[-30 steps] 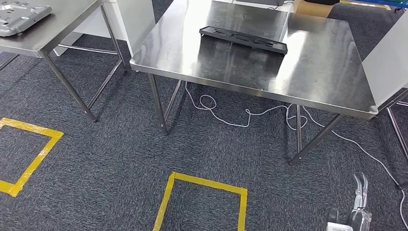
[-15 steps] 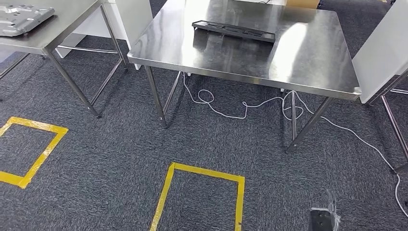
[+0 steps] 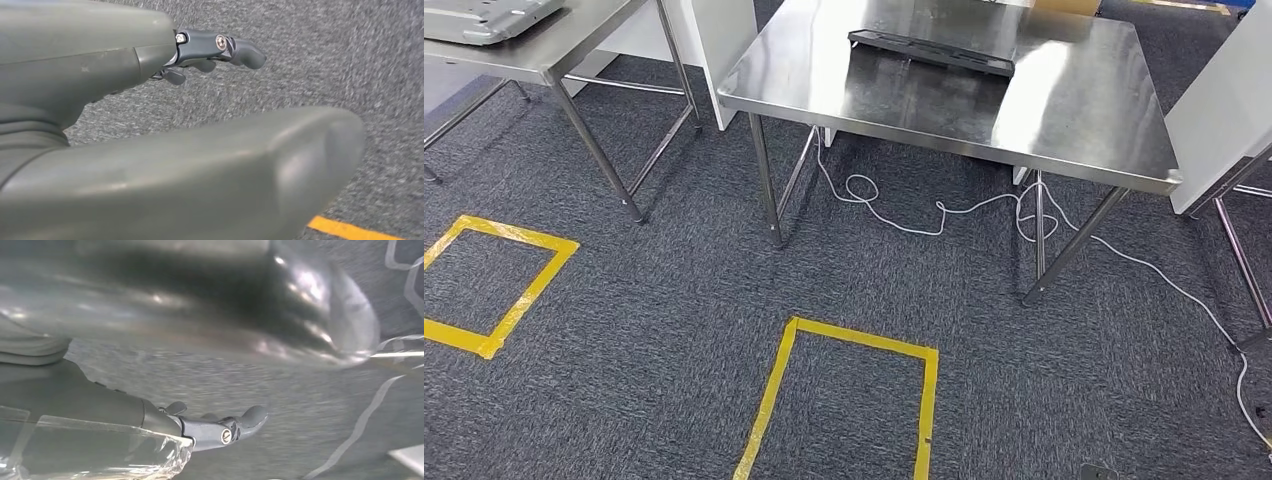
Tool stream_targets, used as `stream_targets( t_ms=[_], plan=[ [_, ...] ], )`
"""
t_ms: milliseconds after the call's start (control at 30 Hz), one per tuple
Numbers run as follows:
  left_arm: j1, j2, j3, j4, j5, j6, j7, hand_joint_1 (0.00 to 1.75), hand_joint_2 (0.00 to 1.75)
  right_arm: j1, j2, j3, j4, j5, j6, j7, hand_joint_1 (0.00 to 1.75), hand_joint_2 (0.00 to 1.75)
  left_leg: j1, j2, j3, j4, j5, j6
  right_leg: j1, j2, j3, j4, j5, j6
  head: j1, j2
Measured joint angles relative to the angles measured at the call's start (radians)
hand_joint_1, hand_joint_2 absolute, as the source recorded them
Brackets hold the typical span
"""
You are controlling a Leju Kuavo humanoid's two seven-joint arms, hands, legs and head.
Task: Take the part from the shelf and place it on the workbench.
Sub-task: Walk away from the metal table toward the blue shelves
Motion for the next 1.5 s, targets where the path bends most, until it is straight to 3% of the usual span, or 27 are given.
stream_targets(
  t_ms=[33,67,133,200,267,333,367,433,500,533,600,667,733,800,833,900,967,1033,1067,1133,1200,1233,1300,1333,1367,1433,1500],
  plan=[
    [-0.002,-0.001,0.000,0.002,0.001,-0.002,0.000,0.00,0.00,-0.010,-0.008,-0.018,0.032,-0.010,0.006,-0.008,0.00,0.00,-0.001,0.001,-0.018,0.000,0.014,-0.001,0.000,0.001,0.000,0.042,-0.008,0.006,0.001,0.000],
    [-0.004,-0.003,0.000,0.004,0.003,-0.004,0.000,0.00,0.00,-0.020,-0.014,-0.034,0.061,-0.021,0.014,-0.018,0.00,0.00,-0.001,0.002,-0.037,0.001,0.029,-0.002,0.000,0.002,0.014,0.058,0.004,0.017,0.001,0.000],
    [-0.005,-0.006,0.000,0.008,0.007,-0.008,0.000,0.00,0.00,-0.041,-0.024,-0.058,0.108,-0.035,0.027,-0.033,0.00,0.00,-0.001,0.005,-0.071,0.001,0.058,-0.009,-0.001,0.002,0.094,-0.012,0.054,0.036,0.001,0.000],
    [-0.006,-0.010,0.000,0.013,0.008,-0.011,0.000,0.00,0.00,-0.063,-0.033,-0.070,0.139,-0.041,0.033,-0.043,0.00,0.00,-0.003,0.006,-0.094,0.002,0.086,-0.019,0.005,0.004,0.213,-0.176,0.053,0.028,0.000,0.000],
    [-0.008,-0.013,0.000,0.015,0.009,-0.012,0.000,0.00,0.00,-0.084,-0.041,-0.077,0.164,-0.046,0.033,-0.049,0.00,0.00,-0.004,0.009,-0.099,-0.006,0.115,-0.030,0.013,0.006,0.272,-0.282,0.030,0.010,-0.002,0.000],
    [-0.008,-0.016,0.000,0.019,0.010,-0.012,0.000,0.00,0.00,-0.095,-0.046,-0.085,0.187,-0.048,0.034,-0.052,0.00,0.00,-0.002,0.009,-0.100,-0.018,0.137,-0.039,0.008,0.005,0.260,-0.290,0.044,-0.002,-0.004,0.000],
    [-0.006,-0.018,0.000,0.021,0.010,-0.012,0.001,0.00,0.00,-0.098,-0.048,-0.088,0.196,-0.049,0.035,-0.053,0.00,0.00,0.000,0.007,-0.105,-0.012,0.121,-0.044,0.003,0.003,0.250,-0.289,0.057,-0.009,-0.005,0.000],
    [-0.002,-0.022,0.001,0.025,0.011,-0.011,0.003,0.00,0.00,-0.102,-0.050,-0.091,0.210,-0.050,0.039,-0.057,0.00,0.00,0.005,0.005,-0.125,0.058,0.018,-0.053,-0.006,-0.002,0.224,-0.288,0.086,-0.026,-0.008,0.000],
    [-0.001,-0.027,0.000,0.027,0.011,-0.011,0.004,0.00,0.00,-0.109,-0.051,-0.090,0.220,-0.049,0.043,-0.061,0.00,0.00,0.006,0.003,-0.146,0.201,-0.097,-0.060,-0.003,-0.005,0.191,-0.287,0.115,-0.035,-0.009,0.000],
    [-0.001,-0.030,0.000,0.029,0.011,-0.010,0.004,0.00,0.00,-0.113,-0.052,-0.088,0.225,-0.049,0.043,-0.063,0.00,0.00,0.007,0.003,-0.149,0.266,-0.116,-0.063,-0.002,-0.006,0.176,-0.285,0.128,-0.034,-0.009,0.000],
    [-0.002,-0.036,0.000,0.032,0.011,-0.010,0.003,0.00,0.00,-0.120,-0.053,-0.084,0.235,-0.049,0.043,-0.064,0.00,0.00,0.010,0.003,-0.116,0.313,-0.083,-0.065,-0.003,-0.008,0.142,-0.278,0.153,-0.028,-0.009,0.000],
    [-0.003,-0.039,0.000,0.033,0.010,-0.010,0.003,0.00,0.00,-0.124,-0.054,-0.079,0.242,-0.049,0.043,-0.064,0.00,0.00,0.016,0.003,-0.019,0.224,-0.047,-0.065,-0.005,-0.008,0.111,-0.263,0.170,-0.017,-0.009,0.000],
    [-0.004,-0.040,0.000,0.033,0.010,-0.010,0.002,0.00,0.00,-0.128,-0.056,-0.075,0.245,-0.049,0.042,-0.065,0.00,0.00,0.017,0.000,0.084,0.098,-0.063,-0.064,-0.003,-0.008,0.090,-0.246,0.177,-0.008,-0.009,0.000],
    [-0.006,-0.042,0.000,0.033,0.010,-0.010,0.002,0.00,0.00,-0.133,-0.057,-0.072,0.248,-0.050,0.041,-0.065,0.00,0.00,0.012,-0.003,0.125,0.028,-0.088,-0.061,0.002,-0.010,0.072,-0.231,0.187,0.005,-0.009,0.000],
    [-0.007,-0.042,0.000,0.033,0.009,-0.010,0.001,0.00,0.00,-0.135,-0.059,-0.070,0.250,-0.050,0.041,-0.065,0.00,0.00,0.010,-0.005,0.126,0.011,-0.095,-0.057,0.004,-0.011,0.063,-0.226,0.195,0.013,-0.008,0.000],
    [-0.007,-0.044,0.000,0.034,0.009,-0.010,0.001,0.00,0.00,-0.136,-0.060,-0.069,0.254,-0.051,0.040,-0.065,0.00,0.00,0.007,-0.002,0.100,0.006,-0.084,-0.037,0.005,-0.009,0.044,-0.213,0.193,0.024,-0.009,0.000],
    [-0.007,-0.046,0.000,0.034,0.009,-0.008,-0.001,0.00,0.00,-0.135,-0.062,-0.067,0.260,-0.059,0.037,-0.065,0.00,0.00,0.005,0.002,0.067,0.003,-0.063,-0.011,0.003,-0.005,0.015,-0.154,0.130,0.017,-0.003,0.000],
    [-0.007,-0.047,0.000,0.034,0.009,0.001,-0.002,0.00,0.00,-0.135,-0.065,-0.063,0.266,-0.071,0.032,-0.065,0.00,0.00,-0.002,0.003,0.035,0.003,-0.039,0.002,0.001,-0.002,-0.017,-0.040,0.046,0.007,0.003,0.000],
    [-0.007,-0.048,0.000,0.034,0.009,0.007,-0.001,0.00,0.00,-0.135,-0.068,-0.061,0.269,-0.076,0.030,-0.065,0.00,0.00,-0.005,0.003,0.017,0.003,-0.027,0.003,0.001,-0.001,-0.026,0.016,0.029,0.009,0.003,0.000],
    [-0.006,-0.052,0.000,0.035,0.010,0.019,0.009,0.00,0.00,-0.135,-0.072,-0.055,0.276,-0.083,0.029,-0.065,0.00,0.00,-0.010,0.004,-0.015,0.004,0.000,0.003,0.003,0.001,-0.013,0.074,0.062,0.027,0.004,0.000],
    [-0.005,-0.055,0.000,0.037,0.011,0.022,0.019,0.00,0.00,-0.135,-0.076,-0.049,0.281,-0.087,0.028,-0.065,0.00,0.00,-0.014,0.005,-0.034,0.005,0.020,0.002,0.008,0.002,0.035,0.047,0.114,0.040,0.004,0.000],
    [-0.004,-0.058,0.000,0.039,0.010,0.023,0.025,0.00,0.00,-0.135,-0.078,-0.045,0.283,-0.089,0.026,-0.065,0.00,0.00,-0.016,0.005,-0.041,0.005,0.029,0.001,0.012,0.002,0.082,-0.009,0.120,0.034,0.004,0.000],
    [-0.002,-0.067,0.000,0.041,0.006,0.025,0.043,0.00,0.00,-0.138,-0.084,-0.037,0.287,-0.097,0.020,-0.067,0.00,0.00,-0.020,0.007,-0.051,0.007,0.049,-0.005,0.022,0.002,0.196,-0.175,0.085,0.007,0.004,0.000],
    [-0.001,-0.072,0.000,0.043,0.003,0.027,0.055,0.00,0.00,-0.139,-0.087,-0.034,0.289,-0.103,0.016,-0.069,0.00,0.00,-0.021,0.008,-0.054,0.006,0.058,-0.009,0.028,0.002,0.235,-0.242,0.061,-0.007,0.003,0.000],
    [0.001,-0.078,0.000,0.044,-0.002,0.029,0.069,0.00,0.00,-0.138,-0.089,-0.033,0.289,-0.109,0.013,-0.071,0.00,0.00,-0.022,0.009,-0.055,0.005,0.066,-0.016,0.031,0.002,0.253,-0.280,0.045,-0.018,0.003,0.000],
    [0.006,-0.086,0.000,0.048,-0.010,0.034,0.093,0.00,0.00,-0.134,-0.089,-0.031,0.290,-0.119,0.010,-0.073,0.00,0.00,-0.017,0.009,-0.061,0.007,0.070,-0.027,0.022,0.001,0.246,-0.292,0.054,-0.034,0.004,0.000],
    [0.014,-0.093,0.000,0.051,-0.014,0.039,0.116,0.00,0.00,-0.128,-0.088,-0.028,0.291,-0.126,0.010,-0.070,0.00,0.00,-0.011,0.004,-0.082,0.061,0.009,-0.038,0.010,-0.001,0.234,-0.296,0.076,-0.052,0.002,0.000]
  ],
)
